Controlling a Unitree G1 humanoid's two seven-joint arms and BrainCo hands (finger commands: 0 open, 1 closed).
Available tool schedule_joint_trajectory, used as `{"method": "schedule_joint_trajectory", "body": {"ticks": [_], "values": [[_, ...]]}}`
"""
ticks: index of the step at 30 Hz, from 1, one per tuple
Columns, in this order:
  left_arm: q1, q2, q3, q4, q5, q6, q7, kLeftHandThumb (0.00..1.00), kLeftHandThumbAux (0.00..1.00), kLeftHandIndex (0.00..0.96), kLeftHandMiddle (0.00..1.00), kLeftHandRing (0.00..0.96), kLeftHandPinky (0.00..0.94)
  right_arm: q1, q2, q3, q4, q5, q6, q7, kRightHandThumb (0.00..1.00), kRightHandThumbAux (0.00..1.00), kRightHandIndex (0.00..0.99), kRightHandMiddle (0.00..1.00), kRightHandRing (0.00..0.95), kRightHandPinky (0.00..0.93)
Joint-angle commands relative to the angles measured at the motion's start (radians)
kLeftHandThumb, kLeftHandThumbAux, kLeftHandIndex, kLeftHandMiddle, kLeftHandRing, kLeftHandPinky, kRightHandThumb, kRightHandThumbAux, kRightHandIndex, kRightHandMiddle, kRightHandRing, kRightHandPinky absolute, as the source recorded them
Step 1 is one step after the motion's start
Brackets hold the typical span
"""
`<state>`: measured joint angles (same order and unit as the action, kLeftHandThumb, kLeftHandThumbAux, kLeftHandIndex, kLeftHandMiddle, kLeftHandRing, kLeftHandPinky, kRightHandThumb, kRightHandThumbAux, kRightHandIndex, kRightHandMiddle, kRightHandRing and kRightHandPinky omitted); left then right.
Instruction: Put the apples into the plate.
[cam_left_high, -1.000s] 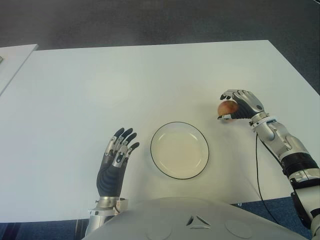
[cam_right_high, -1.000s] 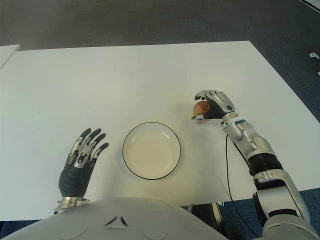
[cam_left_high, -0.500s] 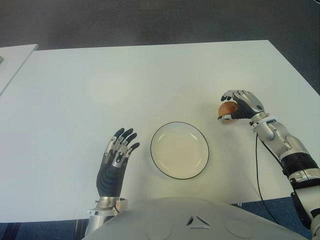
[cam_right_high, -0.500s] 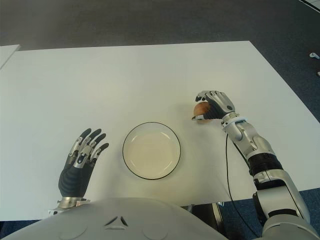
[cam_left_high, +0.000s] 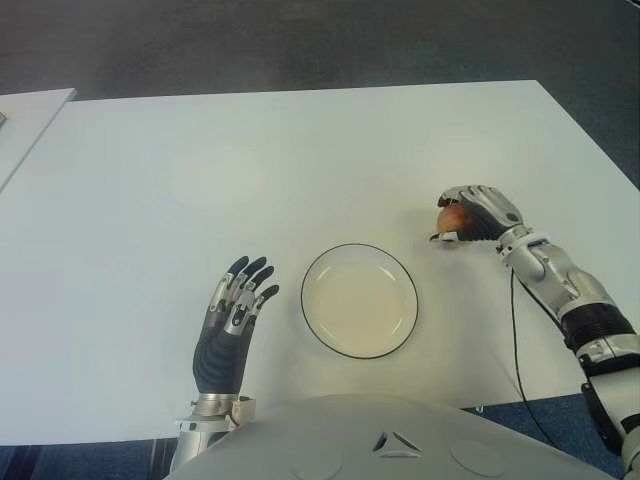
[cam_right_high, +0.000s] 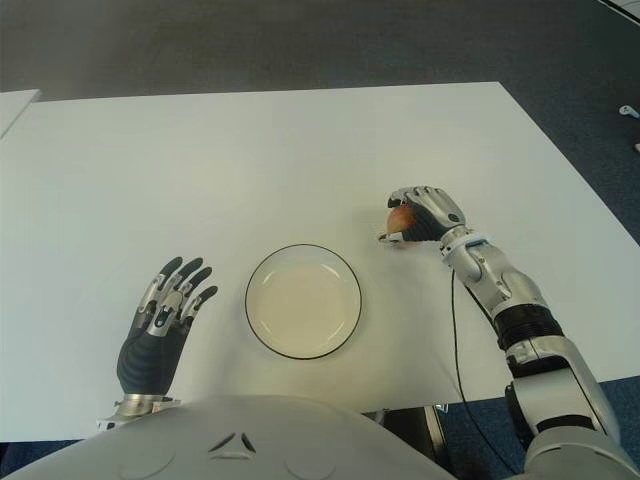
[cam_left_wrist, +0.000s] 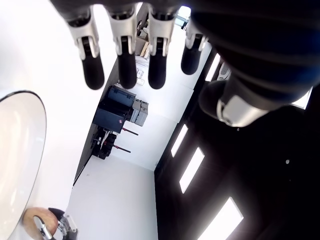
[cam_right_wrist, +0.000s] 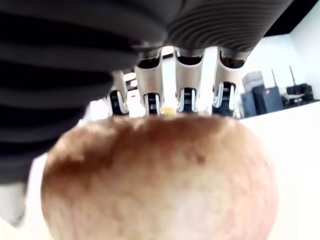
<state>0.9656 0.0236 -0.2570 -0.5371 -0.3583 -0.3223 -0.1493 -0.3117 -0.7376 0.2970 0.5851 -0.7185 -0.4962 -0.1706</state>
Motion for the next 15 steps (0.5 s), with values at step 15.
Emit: {"method": "schedule_joint_trajectory", "body": {"ticks": [15], "values": [[0.010, 0.003, -0.005, 0.008, -0.013, -0.006, -0.009, 0.266, 0.536, 0.155, 0.191, 0.187, 0.236, -0.008, -0.034, 0.056, 0.007, -0.040, 0.023, 0.136, 0.184, 0.264, 0.000, 0.000, 0.000, 0.000]]}}
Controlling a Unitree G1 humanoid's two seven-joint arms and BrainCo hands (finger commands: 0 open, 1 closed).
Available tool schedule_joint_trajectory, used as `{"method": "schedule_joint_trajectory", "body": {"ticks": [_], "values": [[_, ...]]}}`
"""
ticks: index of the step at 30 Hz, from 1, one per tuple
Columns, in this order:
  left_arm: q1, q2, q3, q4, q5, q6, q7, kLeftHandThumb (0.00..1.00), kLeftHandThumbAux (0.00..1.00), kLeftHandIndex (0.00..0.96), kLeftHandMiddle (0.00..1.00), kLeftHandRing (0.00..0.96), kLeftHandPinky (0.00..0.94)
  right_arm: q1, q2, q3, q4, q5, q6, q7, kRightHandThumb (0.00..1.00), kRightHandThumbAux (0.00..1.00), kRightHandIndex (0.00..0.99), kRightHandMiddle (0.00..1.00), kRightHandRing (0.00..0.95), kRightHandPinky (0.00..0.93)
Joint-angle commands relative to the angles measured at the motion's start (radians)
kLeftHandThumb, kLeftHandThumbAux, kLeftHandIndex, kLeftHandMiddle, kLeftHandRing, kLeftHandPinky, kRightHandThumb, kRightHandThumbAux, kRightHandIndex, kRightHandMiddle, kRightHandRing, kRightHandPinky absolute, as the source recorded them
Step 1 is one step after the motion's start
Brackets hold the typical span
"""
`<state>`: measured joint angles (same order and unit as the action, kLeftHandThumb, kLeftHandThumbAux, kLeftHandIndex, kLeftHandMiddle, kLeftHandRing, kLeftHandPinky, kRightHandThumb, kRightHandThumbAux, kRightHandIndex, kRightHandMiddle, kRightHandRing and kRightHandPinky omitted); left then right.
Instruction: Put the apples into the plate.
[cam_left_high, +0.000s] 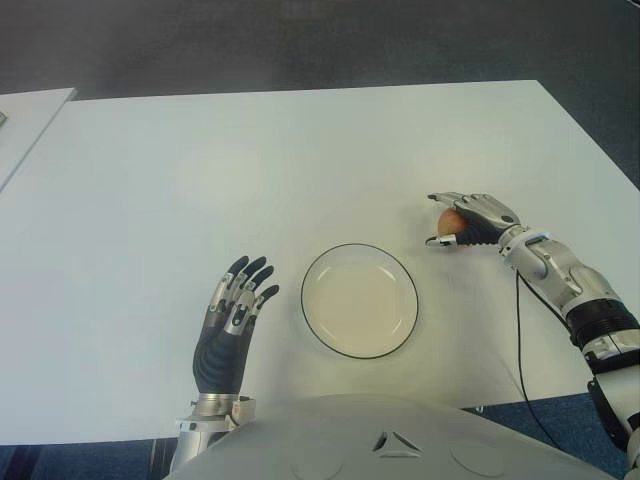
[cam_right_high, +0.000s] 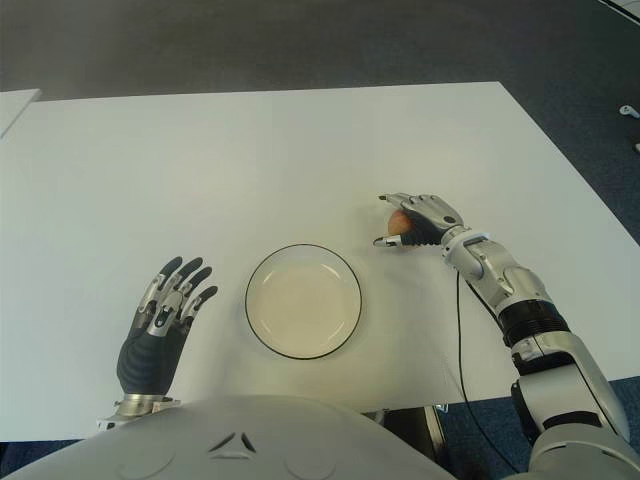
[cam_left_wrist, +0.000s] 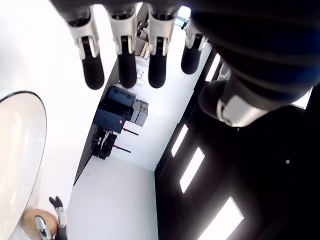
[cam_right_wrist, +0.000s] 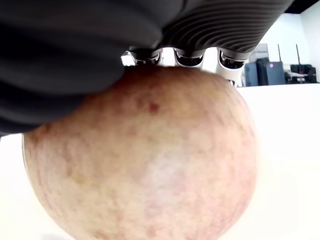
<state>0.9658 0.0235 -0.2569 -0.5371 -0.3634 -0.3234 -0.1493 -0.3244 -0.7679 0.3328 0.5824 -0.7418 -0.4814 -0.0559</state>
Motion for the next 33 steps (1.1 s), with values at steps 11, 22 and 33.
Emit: {"method": "schedule_joint_trajectory", "body": {"ticks": [11, 22, 33], "values": [[0.012, 0.010, 0.000, 0.008, -0.007, -0.007, -0.013, 0.241, 0.534, 0.152, 0.181, 0.179, 0.228, 0.004, -0.003, 0.034, 0.032, -0.033, 0.004, 0.000, 0.194, 0.263, 0.000, 0.000, 0.000, 0.000], [0.012, 0.018, 0.004, 0.009, -0.012, -0.009, -0.022, 0.265, 0.533, 0.160, 0.181, 0.180, 0.226, 0.003, -0.004, 0.042, 0.050, -0.032, -0.009, -0.029, 0.183, 0.277, 0.000, 0.000, 0.000, 0.000], [0.021, 0.026, 0.009, -0.004, -0.015, 0.008, -0.015, 0.251, 0.531, 0.158, 0.172, 0.174, 0.220, 0.009, -0.005, 0.045, 0.053, -0.030, -0.012, -0.036, 0.181, 0.286, 0.000, 0.000, 0.000, 0.000]]}}
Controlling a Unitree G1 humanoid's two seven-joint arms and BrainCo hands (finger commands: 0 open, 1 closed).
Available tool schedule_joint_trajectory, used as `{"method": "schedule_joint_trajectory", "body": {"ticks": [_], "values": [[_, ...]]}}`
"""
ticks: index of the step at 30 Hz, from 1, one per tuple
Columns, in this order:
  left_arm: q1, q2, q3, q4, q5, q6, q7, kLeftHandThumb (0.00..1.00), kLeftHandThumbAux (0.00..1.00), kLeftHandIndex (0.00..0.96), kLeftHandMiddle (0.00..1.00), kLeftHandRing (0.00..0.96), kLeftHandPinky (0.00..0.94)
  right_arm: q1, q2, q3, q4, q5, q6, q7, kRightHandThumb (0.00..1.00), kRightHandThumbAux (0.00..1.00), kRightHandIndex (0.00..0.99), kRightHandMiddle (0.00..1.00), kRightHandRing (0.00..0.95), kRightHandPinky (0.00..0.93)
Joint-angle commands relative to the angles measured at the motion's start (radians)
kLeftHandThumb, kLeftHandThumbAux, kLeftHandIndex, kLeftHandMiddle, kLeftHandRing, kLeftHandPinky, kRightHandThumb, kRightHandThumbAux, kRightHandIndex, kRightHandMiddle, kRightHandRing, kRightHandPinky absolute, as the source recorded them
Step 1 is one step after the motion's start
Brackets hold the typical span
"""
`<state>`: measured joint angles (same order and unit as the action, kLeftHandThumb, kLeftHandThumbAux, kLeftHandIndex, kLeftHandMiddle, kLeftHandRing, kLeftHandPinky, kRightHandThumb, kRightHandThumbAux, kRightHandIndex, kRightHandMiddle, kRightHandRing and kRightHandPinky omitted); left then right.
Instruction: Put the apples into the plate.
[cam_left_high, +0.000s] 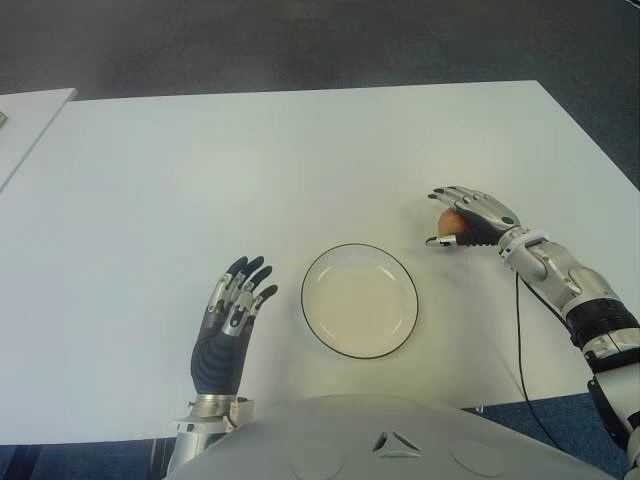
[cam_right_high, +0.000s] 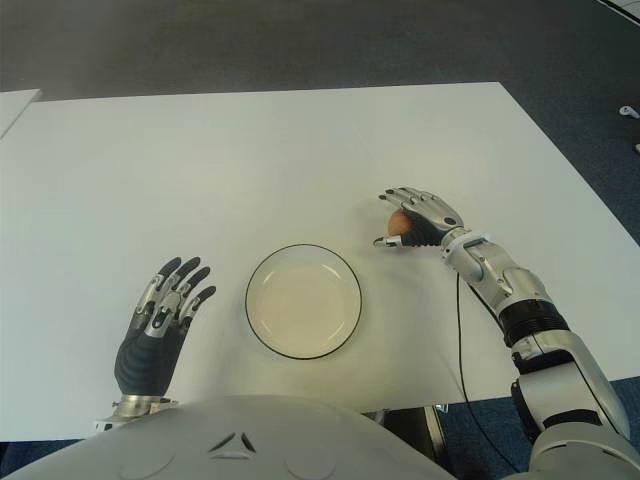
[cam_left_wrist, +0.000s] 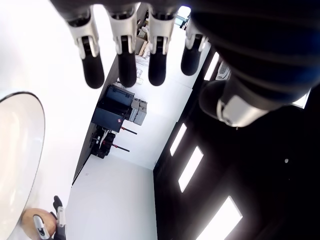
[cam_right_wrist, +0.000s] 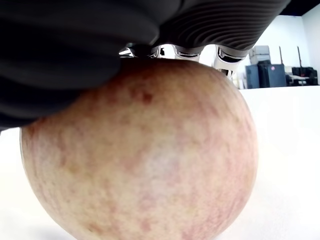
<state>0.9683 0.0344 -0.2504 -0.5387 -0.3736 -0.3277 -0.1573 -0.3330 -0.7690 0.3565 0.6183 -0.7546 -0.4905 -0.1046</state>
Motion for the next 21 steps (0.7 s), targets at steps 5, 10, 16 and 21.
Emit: {"method": "schedule_joint_trajectory", "body": {"ticks": [5, 10, 16, 21], "values": [[0.019, 0.016, 0.005, -0.002, -0.007, 0.008, -0.010, 0.247, 0.536, 0.156, 0.169, 0.171, 0.218, 0.019, -0.003, 0.024, 0.018, -0.018, -0.001, 0.010, 0.184, 0.287, 0.000, 0.000, 0.000, 0.000], [0.015, 0.017, 0.006, 0.002, -0.011, 0.001, -0.016, 0.244, 0.539, 0.159, 0.172, 0.171, 0.218, 0.022, 0.000, 0.024, 0.018, -0.014, 0.005, 0.014, 0.201, 0.282, 0.000, 0.000, 0.000, 0.000], [0.011, 0.019, 0.010, 0.010, 0.004, -0.016, -0.018, 0.236, 0.537, 0.163, 0.171, 0.172, 0.219, 0.022, 0.006, 0.027, 0.022, -0.019, 0.005, -0.002, 0.212, 0.295, 0.031, 0.041, 0.020, 0.048], [0.013, 0.024, 0.009, 0.006, -0.006, -0.008, -0.017, 0.233, 0.534, 0.166, 0.171, 0.175, 0.223, 0.016, 0.013, 0.037, 0.031, -0.031, 0.012, -0.026, 0.252, 0.312, 0.137, 0.139, 0.114, 0.148]]}}
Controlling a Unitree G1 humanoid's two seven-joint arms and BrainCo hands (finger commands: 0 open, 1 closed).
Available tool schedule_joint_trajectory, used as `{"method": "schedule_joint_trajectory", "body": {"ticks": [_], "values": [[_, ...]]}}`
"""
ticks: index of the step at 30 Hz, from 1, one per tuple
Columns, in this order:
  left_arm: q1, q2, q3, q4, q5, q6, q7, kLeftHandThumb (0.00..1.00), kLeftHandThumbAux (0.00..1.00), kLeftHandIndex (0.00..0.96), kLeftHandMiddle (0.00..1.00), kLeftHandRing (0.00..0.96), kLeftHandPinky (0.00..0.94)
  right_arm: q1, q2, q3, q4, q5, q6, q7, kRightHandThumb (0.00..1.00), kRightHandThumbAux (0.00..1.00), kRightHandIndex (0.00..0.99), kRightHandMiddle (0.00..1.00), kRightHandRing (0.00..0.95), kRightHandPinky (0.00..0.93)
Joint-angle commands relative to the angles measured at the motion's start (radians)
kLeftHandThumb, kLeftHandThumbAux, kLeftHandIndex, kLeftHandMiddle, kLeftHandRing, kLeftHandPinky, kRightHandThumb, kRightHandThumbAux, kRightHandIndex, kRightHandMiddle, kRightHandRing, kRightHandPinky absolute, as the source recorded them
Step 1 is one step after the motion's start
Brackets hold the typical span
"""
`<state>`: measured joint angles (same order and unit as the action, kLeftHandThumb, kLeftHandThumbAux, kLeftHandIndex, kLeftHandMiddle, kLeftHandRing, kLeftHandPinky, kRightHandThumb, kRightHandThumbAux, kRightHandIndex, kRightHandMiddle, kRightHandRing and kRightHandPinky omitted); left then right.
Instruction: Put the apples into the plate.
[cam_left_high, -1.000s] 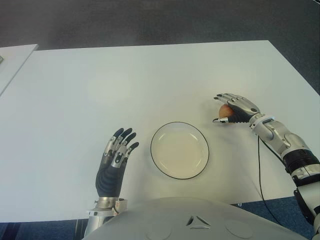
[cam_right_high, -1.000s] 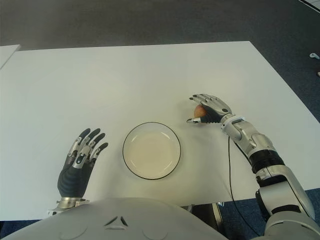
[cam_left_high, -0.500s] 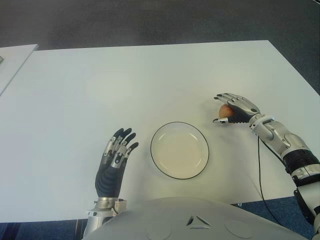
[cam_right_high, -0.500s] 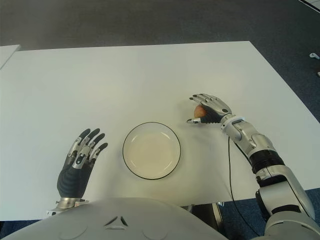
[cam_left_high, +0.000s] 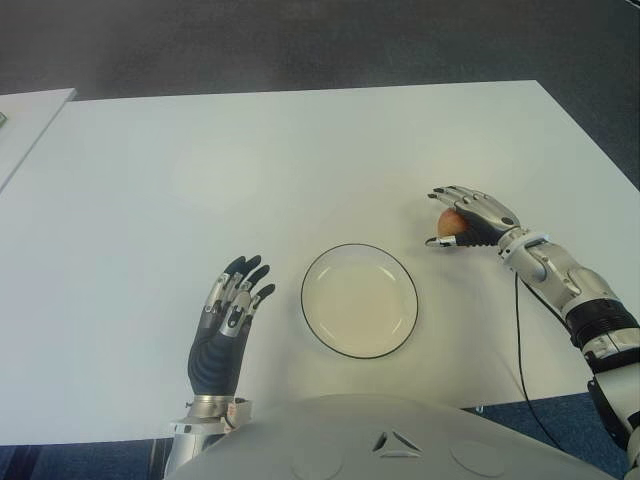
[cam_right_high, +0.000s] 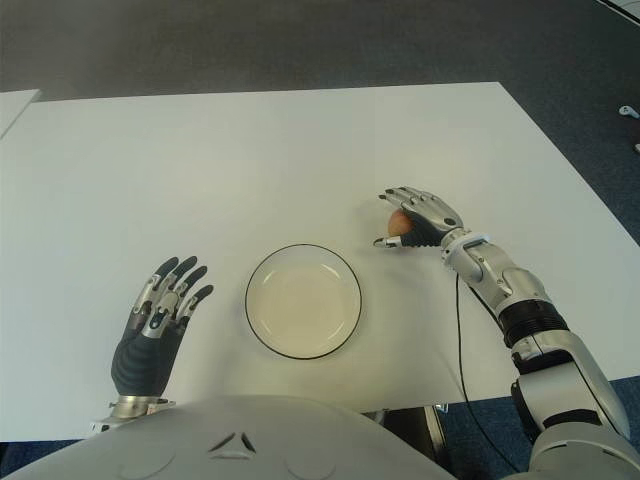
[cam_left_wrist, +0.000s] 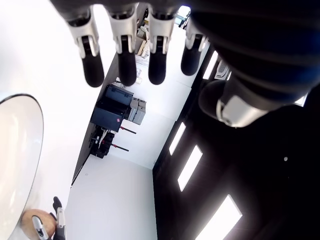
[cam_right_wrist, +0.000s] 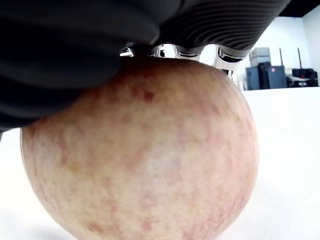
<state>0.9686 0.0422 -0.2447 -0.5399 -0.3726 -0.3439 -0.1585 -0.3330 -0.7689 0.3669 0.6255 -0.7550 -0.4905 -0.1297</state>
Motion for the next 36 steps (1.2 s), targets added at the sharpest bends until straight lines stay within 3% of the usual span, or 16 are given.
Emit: {"method": "schedule_joint_trajectory", "body": {"ticks": [1, 4, 6, 7, 12, 15, 17, 25, 36], "values": [[0.014, 0.018, 0.003, 0.005, -0.012, 0.013, -0.016, 0.233, 0.534, 0.165, 0.171, 0.175, 0.222, 0.016, 0.013, 0.029, 0.025, -0.035, 0.015, -0.006, 0.261, 0.315, 0.160, 0.161, 0.134, 0.165], [0.017, 0.019, 0.001, 0.000, -0.020, 0.020, -0.013, 0.236, 0.533, 0.163, 0.169, 0.174, 0.222, 0.014, 0.015, 0.037, 0.028, -0.049, 0.023, -0.026, 0.299, 0.329, 0.238, 0.240, 0.209, 0.230], [0.019, 0.018, 0.001, -0.002, -0.019, 0.021, -0.009, 0.239, 0.534, 0.161, 0.169, 0.173, 0.222, 0.013, 0.017, 0.042, 0.029, -0.058, 0.028, -0.038, 0.387, 0.371, 0.313, 0.322, 0.297, 0.299], [0.019, 0.018, 0.001, -0.003, -0.018, 0.022, -0.008, 0.240, 0.535, 0.160, 0.170, 0.172, 0.221, 0.013, 0.017, 0.044, 0.030, -0.061, 0.030, -0.043, 0.429, 0.390, 0.368, 0.412, 0.387, 0.379], [0.023, 0.017, 0.001, -0.006, -0.011, 0.016, -0.007, 0.239, 0.535, 0.159, 0.171, 0.171, 0.215, 0.010, 0.021, 0.050, 0.036, -0.063, 0.035, -0.054, 0.500, 0.447, 0.536, 0.615, 0.597, 0.602], [0.021, 0.016, 0.003, -0.003, 0.004, 0.007, -0.007, 0.233, 0.532, 0.160, 0.170, 0.170, 0.214, 0.014, 0.033, 0.039, 0.045, -0.044, 0.047, -0.062, 0.646, 0.620, 0.473, 0.698, 0.682, 0.709], [0.021, 0.017, 0.004, -0.003, 0.005, 0.007, -0.008, 0.230, 0.530, 0.161, 0.169, 0.170, 0.215, 0.017, 0.042, 0.031, 0.049, -0.031, 0.055, -0.069, 0.683, 0.663, 0.458, 0.735, 0.719, 0.748], [0.028, 0.021, 0.002, -0.013, -0.005, 0.019, -0.008, 0.230, 0.532, 0.164, 0.171, 0.174, 0.221, 0.032, 0.055, 0.011, 0.041, 0.018, 0.058, -0.049, 0.726, 0.708, 0.442, 0.814, 0.791, 0.806], [0.032, 0.023, 0.001, -0.022, -0.017, 0.030, -0.006, 0.242, 0.540, 0.162, 0.172, 0.172, 0.214, 0.041, 0.058, 0.001, 0.028, 0.056, 0.061, -0.014, 0.732, 0.711, 0.440, 0.844, 0.816, 0.812]]}}
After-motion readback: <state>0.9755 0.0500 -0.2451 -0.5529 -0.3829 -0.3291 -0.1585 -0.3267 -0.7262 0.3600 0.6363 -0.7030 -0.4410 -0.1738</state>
